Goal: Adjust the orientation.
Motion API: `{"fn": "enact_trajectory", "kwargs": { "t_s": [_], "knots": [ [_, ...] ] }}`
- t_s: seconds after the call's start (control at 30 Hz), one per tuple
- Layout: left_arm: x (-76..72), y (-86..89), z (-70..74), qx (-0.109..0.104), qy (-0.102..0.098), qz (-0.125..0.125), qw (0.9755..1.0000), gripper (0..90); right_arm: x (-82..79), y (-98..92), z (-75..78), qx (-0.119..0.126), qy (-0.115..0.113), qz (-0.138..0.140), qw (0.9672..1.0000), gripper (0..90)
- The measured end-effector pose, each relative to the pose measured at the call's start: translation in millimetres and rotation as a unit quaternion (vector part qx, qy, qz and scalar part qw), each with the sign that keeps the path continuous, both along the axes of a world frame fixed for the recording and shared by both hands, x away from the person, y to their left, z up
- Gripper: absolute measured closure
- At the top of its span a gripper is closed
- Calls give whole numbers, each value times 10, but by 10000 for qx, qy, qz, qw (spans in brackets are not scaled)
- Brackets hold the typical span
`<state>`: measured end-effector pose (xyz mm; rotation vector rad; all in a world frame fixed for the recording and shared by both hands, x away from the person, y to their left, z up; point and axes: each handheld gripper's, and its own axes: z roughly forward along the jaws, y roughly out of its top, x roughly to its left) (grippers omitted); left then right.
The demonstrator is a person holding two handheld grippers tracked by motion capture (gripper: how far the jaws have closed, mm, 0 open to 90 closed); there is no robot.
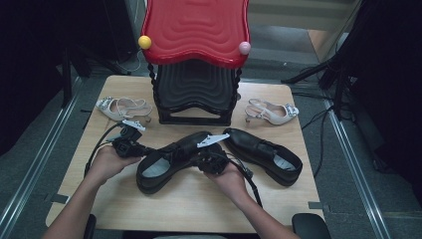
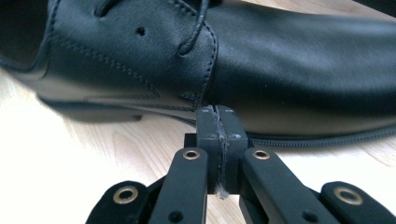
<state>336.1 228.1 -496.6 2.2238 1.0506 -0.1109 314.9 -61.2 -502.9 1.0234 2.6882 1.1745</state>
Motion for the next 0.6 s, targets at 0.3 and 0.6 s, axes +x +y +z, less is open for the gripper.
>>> {"fn": "enact_trajectory", "kwargs": {
  "t_s": [0.3, 0.6],
  "knots": [
    [-110, -164, -39, -87, 107, -73, 9999, 900, 61, -115, 31, 9, 152, -218, 9996, 900],
    [-211, -309, -64, -197, 177, -2, 9996, 900, 109, -212, 54, -28, 251, -380, 9990, 900]
  ]
}}
